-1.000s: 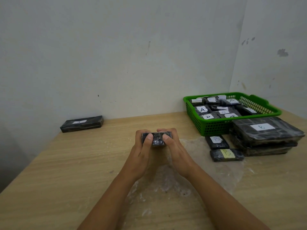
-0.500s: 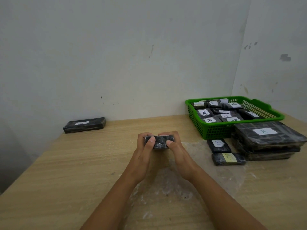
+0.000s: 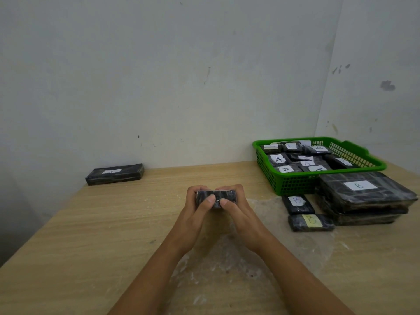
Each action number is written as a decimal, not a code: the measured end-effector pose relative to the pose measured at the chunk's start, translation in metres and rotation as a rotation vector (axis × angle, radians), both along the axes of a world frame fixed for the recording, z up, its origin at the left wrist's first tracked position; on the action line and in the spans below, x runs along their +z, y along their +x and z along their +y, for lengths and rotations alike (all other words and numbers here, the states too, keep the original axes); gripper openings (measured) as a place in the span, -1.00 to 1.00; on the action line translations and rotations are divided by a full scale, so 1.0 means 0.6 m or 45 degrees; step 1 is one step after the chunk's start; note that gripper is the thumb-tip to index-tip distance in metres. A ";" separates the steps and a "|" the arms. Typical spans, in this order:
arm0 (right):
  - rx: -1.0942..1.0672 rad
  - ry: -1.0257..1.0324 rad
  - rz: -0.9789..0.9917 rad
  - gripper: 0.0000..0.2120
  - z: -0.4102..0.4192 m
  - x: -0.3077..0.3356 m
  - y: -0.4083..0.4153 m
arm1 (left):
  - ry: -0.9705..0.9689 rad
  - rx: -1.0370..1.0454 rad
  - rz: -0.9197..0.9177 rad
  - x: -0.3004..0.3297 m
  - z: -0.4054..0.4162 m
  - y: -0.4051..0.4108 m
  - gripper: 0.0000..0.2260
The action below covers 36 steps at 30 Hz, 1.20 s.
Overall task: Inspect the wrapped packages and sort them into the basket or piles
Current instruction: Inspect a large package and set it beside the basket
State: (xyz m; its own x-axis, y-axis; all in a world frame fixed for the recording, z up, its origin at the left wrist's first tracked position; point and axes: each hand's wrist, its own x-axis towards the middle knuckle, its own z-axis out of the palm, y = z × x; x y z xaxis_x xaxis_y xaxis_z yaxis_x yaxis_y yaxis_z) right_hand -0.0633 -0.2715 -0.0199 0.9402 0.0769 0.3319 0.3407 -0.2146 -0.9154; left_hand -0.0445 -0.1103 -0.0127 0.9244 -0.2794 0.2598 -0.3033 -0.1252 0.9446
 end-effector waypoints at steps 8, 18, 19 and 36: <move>-0.024 0.010 0.004 -0.63 -0.006 -0.007 0.004 | 0.036 -0.001 -0.041 0.004 0.004 -0.007 -0.66; -0.043 -0.035 -0.002 -0.62 -0.007 -0.009 0.006 | -0.006 -0.012 -0.048 0.004 0.004 -0.005 -0.61; -0.040 -0.032 0.002 -0.62 -0.006 -0.008 0.007 | -0.009 -0.008 -0.051 0.005 0.004 -0.005 -0.62; -0.029 -0.100 -0.199 -0.59 0.014 0.007 -0.016 | -0.399 0.085 0.444 0.034 0.021 0.014 -0.46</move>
State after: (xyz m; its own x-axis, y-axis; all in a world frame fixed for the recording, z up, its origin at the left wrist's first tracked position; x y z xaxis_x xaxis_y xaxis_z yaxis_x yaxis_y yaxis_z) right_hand -0.0727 -0.2633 -0.0160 0.8792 0.0878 0.4682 0.4720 -0.2928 -0.8315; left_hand -0.0363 -0.0979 0.0077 0.9848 -0.1738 -0.0074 0.0381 0.1740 0.9840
